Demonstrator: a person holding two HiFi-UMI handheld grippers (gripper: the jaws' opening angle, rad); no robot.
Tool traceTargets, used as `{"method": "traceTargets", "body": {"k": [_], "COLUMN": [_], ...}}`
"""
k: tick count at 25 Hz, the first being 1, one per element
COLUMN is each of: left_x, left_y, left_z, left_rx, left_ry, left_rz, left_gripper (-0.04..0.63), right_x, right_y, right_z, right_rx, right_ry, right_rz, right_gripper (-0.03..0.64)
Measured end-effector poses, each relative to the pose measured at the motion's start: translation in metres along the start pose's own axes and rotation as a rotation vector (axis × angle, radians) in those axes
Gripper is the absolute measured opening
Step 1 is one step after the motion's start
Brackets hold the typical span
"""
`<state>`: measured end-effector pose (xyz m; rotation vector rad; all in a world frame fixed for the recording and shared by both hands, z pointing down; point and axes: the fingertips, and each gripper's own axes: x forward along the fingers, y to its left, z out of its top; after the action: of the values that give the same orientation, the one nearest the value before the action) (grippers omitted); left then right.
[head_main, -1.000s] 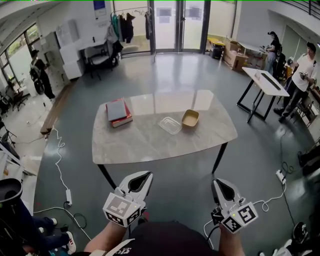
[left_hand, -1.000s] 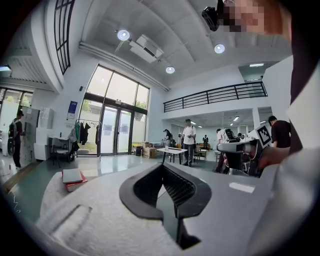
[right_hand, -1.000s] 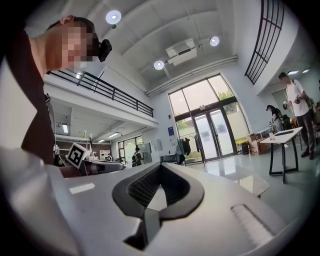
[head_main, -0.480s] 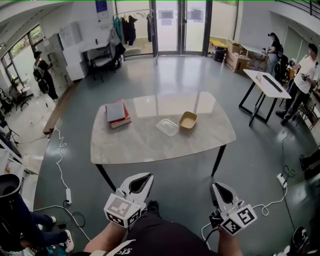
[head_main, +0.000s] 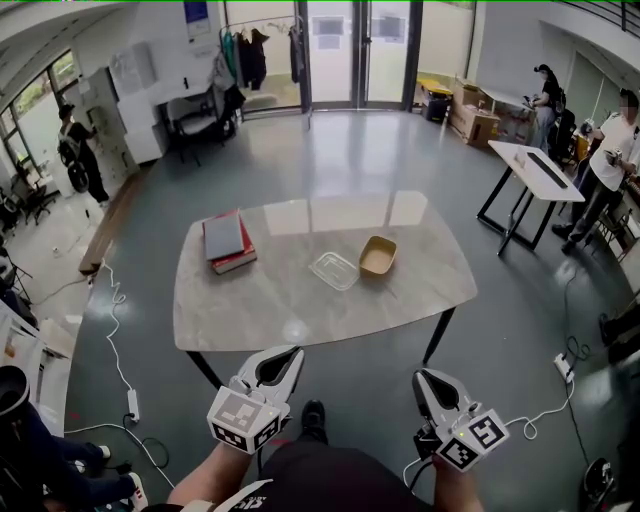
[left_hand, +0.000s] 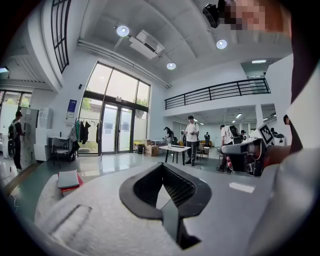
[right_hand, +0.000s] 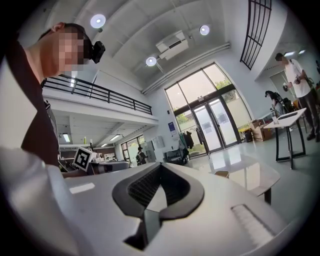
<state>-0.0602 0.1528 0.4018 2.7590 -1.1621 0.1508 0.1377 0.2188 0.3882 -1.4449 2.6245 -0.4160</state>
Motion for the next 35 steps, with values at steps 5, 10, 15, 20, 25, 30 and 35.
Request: {"method": "traceTargets", "body": {"k": [5,10,15,20,25,30,35], "left_x": [0.032,0.066,0.09,0.114,0.149,0.19,0.229], "left_y": [0.054,0.097,0.14,0.168,0.174,0.178,0.175], "left_z": [0.01,0.015,0.02,0.015,0.013,0.013,0.013], "left_rx": [0.0,-0.009,-0.004,-0.01,-0.01,-0.02,0.027], "left_ry": [-0.008,-0.002,0.006,0.037,0.063,0.088,0.126], "left_rz": [0.022,0.004,-0.03,-0.03,-0.036,-0.009,0.043], "left_gripper": [0.0,0.0,0.0,0.0,0.0,0.0,0.0], "right_x": [0.056,0.113,0.158,0.181,0.194,0.21,0.223], "right_y": [-0.018,-0.035,-0.045,-0.063,-0.097,-0.136,-0.178], "right_z": [0.004,0.013,0.021,0.017,0.019,0.033,0.046], "right_rx": [-0.005,-0.001,-0.003,0.025,0.051,0.066,0.08], "right_ry": [0.024,0.029,0.031,0.055,0.071,0.07,0.089], "right_rz": [0.015,0.014,-0.004,-0.021,-0.028,0.004,0.061], "right_gripper": [0.002,0.002,0.002,0.002,0.002,0.002,0.002]}}
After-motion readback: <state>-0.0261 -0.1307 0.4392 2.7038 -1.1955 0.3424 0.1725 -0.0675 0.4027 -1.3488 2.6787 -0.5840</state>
